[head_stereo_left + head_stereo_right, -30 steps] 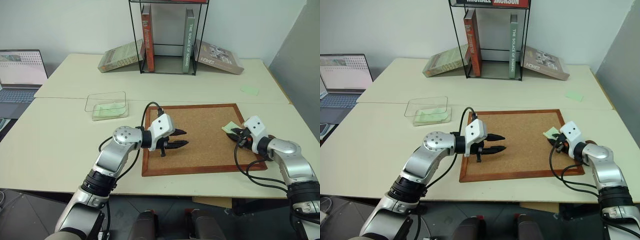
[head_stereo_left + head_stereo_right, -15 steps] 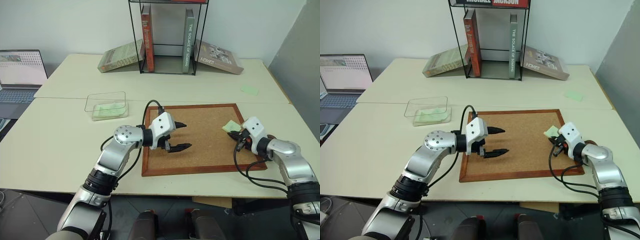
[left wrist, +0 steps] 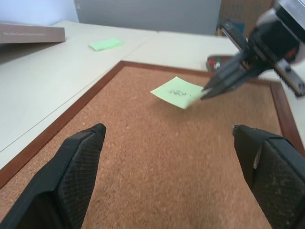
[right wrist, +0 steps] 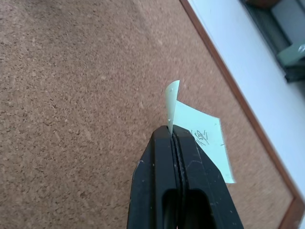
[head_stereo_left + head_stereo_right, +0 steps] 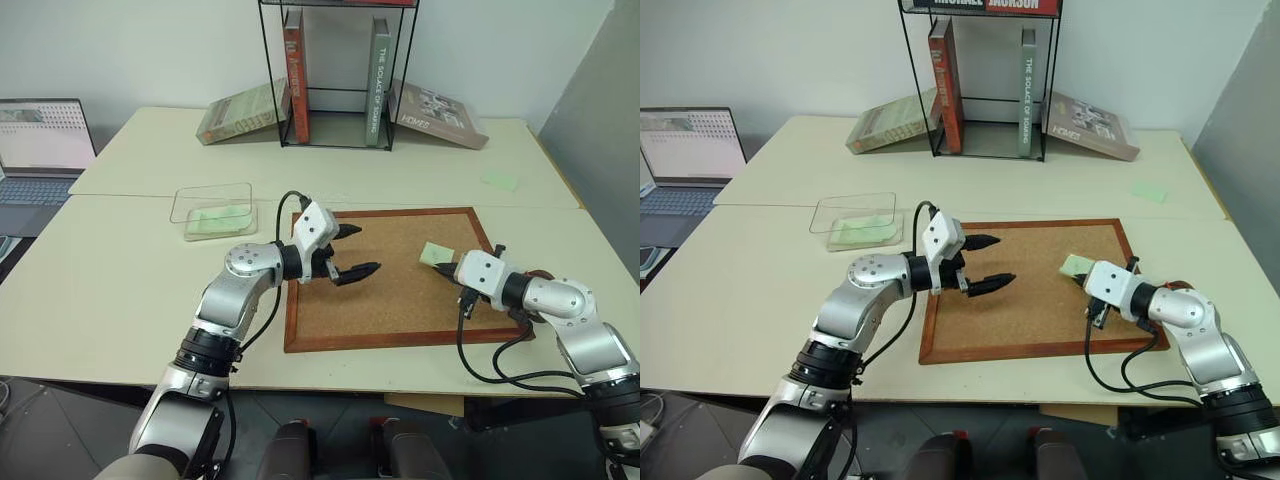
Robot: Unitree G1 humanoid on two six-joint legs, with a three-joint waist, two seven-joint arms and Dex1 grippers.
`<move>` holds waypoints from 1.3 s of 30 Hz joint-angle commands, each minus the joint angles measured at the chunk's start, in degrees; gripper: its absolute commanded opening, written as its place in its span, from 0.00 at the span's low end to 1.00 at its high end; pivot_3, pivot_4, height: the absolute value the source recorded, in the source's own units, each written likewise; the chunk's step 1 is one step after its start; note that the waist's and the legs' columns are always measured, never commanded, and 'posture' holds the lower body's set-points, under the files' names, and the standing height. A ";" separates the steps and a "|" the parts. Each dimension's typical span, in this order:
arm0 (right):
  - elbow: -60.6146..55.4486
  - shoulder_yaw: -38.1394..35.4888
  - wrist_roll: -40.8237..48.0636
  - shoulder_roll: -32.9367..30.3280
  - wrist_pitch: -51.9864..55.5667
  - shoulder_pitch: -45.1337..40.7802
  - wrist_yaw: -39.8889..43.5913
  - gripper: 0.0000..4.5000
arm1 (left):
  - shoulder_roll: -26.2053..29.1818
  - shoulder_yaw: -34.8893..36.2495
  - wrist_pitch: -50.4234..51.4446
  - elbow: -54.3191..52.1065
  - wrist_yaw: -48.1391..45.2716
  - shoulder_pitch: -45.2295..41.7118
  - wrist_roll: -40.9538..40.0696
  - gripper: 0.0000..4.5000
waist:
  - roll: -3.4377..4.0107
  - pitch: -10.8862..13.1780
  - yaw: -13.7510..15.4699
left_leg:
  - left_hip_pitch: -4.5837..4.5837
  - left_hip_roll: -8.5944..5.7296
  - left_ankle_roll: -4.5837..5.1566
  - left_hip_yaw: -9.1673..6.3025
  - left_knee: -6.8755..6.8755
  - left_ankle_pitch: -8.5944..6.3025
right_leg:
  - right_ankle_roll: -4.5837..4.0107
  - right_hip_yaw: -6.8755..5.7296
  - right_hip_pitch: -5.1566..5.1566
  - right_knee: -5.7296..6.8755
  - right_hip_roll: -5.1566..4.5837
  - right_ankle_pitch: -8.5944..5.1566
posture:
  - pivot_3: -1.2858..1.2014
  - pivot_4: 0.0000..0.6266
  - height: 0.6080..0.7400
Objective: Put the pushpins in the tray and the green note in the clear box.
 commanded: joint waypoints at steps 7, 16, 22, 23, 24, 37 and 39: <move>-7.95 -1.86 8.06 2.15 4.97 -1.64 2.28 0.00 | 5.01 -4.88 -23.62 7.45 -1.79 -2.98 11.31 0.99 | -0.01 0.00 0.03 | 0.02 0.02 -0.01 0.00 -0.01 0.00 | -0.02 0.03 0.00 0.03 0.01 0.00 | 0.52 0.24 1.00; -20.45 -4.62 26.48 3.23 31.86 -2.44 5.46 0.00 | 4.54 -6.38 -42.17 18.52 -4.51 -8.75 14.72 0.99 | -0.01 0.01 0.53 | -0.03 -0.01 0.00 -0.02 0.01 0.00 | -0.04 -0.02 0.01 -0.02 -0.30 0.00 | 0.52 0.24 1.00; -23.37 -5.18 31.78 3.77 39.37 -4.17 4.78 0.00 | 2.21 -7.70 -43.55 21.91 -8.33 -10.35 13.47 0.99 | -0.01 0.01 0.46 | -0.03 -0.01 0.00 -0.02 0.01 0.00 | -0.03 -0.06 0.00 -0.01 -0.29 0.00 | 0.52 0.24 1.00; -23.67 -5.12 32.17 3.75 40.02 -4.37 4.73 0.00 | 1.78 -7.92 -43.50 22.29 -9.05 -10.53 13.32 0.99 | -0.02 0.01 0.44 | -0.03 -0.01 0.00 -0.03 0.01 0.00 | -0.03 -0.06 0.00 -0.01 -0.29 0.00 | 0.52 0.24 1.00; -23.98 -5.02 32.57 3.65 40.62 -4.55 4.80 0.00 | 1.22 -8.02 -43.62 23.05 -9.34 -10.95 13.45 0.99 | -0.02 0.01 0.42 | -0.03 -0.01 0.00 -0.03 0.01 0.00 | -0.03 -0.08 0.00 -0.01 -0.26 0.00 | 0.52 0.24 1.00; -27.40 -5.08 35.25 3.05 44.99 -3.79 4.65 0.00 | -4.81 -7.85 -40.68 30.06 -13.41 -14.86 11.75 0.91 | -0.12 0.07 0.00 | -0.07 -0.02 0.01 -0.03 0.00 0.00 | -0.01 -0.06 -0.02 -0.03 -0.04 0.00 | 0.52 0.24 1.00; -27.60 -5.29 35.54 2.88 45.21 -3.55 4.68 0.00 | -5.14 -7.78 -40.19 30.33 -14.05 -14.92 11.60 0.82 | -0.13 0.07 0.01 | -0.06 0.00 0.01 -0.07 0.00 0.00 | -0.01 -0.07 -0.02 -0.01 -0.02 0.00 | 0.52 0.24 1.00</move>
